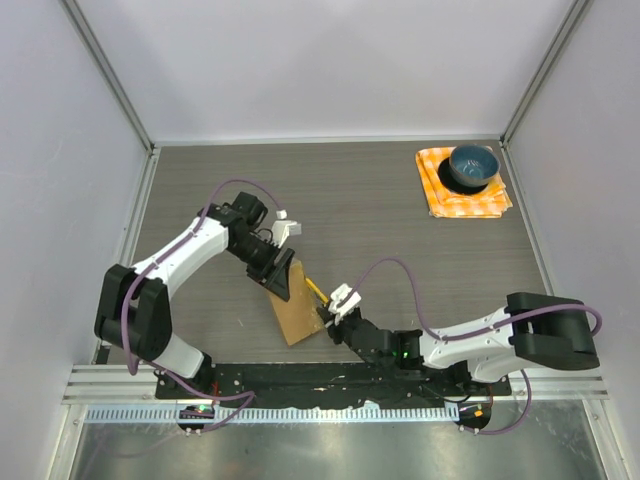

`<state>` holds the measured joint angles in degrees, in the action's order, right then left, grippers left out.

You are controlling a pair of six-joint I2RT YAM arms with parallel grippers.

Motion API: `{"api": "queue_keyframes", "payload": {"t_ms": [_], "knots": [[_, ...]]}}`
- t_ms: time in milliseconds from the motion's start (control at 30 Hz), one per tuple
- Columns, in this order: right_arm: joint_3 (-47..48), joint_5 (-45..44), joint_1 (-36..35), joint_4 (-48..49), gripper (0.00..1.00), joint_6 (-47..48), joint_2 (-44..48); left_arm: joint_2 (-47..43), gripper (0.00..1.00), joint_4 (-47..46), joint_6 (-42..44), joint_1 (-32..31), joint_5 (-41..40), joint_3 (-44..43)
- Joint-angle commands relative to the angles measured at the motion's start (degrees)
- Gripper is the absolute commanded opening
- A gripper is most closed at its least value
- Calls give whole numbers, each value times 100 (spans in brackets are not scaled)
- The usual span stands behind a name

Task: Unpack the express box
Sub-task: Cut the express box at the center of the board.

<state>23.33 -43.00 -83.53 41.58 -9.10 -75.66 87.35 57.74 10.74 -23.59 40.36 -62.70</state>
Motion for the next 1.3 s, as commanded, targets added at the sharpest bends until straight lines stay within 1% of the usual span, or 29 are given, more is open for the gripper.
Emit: {"api": "queue_keyframes", "payload": {"t_ms": [0, 367, 567, 867, 1033, 1133, 1233, 1267], "knots": [[-242, 99, -199, -1214, 1, -162, -107, -192, 0, -834, 77, 189, -670, -138], [180, -68, -190, -1196, 1, 479, 411, -456, 0, -597, 507, 180, -740, 12], [391, 196, -190, -1451, 1, 410, 859, -701, 0, -720, 560, 171, -1003, -23], [426, 380, -173, -1249, 1, 128, 552, -957, 0, -764, 473, -101, -1197, -182], [506, 293, -164, -1486, 1, 163, 622, -1062, 0, -764, 569, -198, -1425, -85], [471, 240, -120, -1793, 1, 128, 876, -1159, 3, -773, 639, -198, -1636, -85], [383, 222, -102, -2179, 1, 15, 1175, -1247, 8, -755, 640, -207, -1715, -137], [313, 205, -102, -2233, 1, -30, 1272, -1264, 14, -703, 640, -224, -1716, -181]]}}
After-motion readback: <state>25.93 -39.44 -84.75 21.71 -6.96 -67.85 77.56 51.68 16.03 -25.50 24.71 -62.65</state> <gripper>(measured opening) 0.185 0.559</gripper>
